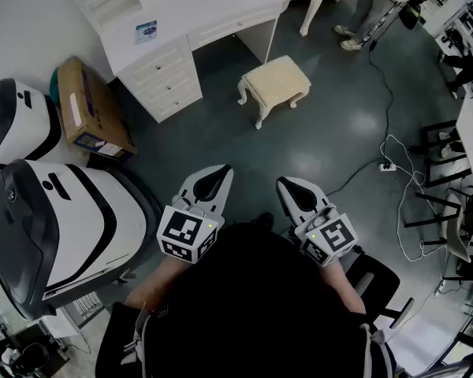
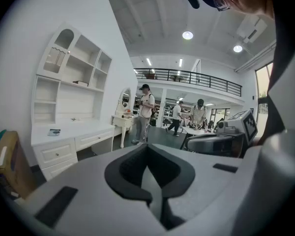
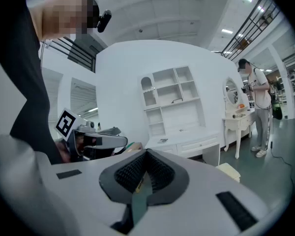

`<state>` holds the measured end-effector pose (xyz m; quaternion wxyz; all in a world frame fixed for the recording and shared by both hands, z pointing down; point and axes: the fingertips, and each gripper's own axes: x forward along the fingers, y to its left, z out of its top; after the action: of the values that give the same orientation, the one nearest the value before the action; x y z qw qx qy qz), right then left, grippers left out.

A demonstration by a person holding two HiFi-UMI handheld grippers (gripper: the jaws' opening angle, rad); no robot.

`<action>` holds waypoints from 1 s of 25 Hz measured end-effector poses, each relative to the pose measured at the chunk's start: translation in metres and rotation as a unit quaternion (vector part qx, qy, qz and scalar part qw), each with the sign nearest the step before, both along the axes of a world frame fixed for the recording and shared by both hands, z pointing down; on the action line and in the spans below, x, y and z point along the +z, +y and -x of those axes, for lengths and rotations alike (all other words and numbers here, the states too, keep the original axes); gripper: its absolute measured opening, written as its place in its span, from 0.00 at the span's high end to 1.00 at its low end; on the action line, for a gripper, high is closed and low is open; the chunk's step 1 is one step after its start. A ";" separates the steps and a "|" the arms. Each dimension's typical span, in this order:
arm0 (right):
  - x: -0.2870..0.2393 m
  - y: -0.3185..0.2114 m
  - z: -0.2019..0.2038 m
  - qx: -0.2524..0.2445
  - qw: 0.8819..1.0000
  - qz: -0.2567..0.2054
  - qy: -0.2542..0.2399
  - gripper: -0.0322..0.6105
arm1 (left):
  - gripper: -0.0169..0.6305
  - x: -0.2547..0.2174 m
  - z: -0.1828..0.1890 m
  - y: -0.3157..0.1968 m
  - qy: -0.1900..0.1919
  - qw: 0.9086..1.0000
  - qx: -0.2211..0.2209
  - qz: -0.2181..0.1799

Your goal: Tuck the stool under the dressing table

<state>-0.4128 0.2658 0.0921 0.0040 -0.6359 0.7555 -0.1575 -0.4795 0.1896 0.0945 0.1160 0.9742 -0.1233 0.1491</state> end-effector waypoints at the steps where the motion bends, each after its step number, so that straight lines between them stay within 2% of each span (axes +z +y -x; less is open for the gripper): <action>1: 0.001 0.001 0.001 -0.002 1.000 0.001 0.000 0.92 | 0.96 0.000 -0.001 0.001 0.000 1.000 0.000 0.000; 5: 0.004 0.007 -0.002 0.000 1.000 0.002 -0.003 0.92 | 0.96 0.001 -0.006 0.005 0.000 1.000 0.002 0.001; 10: 0.001 0.023 -0.028 0.025 1.000 -0.008 -0.009 0.92 | 0.96 0.002 -0.025 0.018 -0.002 1.000 0.011 -0.001; 16: 0.001 0.055 -0.058 0.030 0.999 -0.015 0.012 0.92 | 0.96 0.002 -0.065 0.048 -0.003 1.000 0.029 -0.004; 25: 0.013 0.120 -0.113 0.058 0.998 -0.011 -0.007 0.92 | 0.96 0.002 -0.130 0.085 0.007 0.999 0.041 -0.009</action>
<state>-0.3000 0.3855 0.1049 0.0252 -0.6777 0.7188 -0.1528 -0.3494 0.2750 0.0967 0.1022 0.9805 -0.0834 0.1459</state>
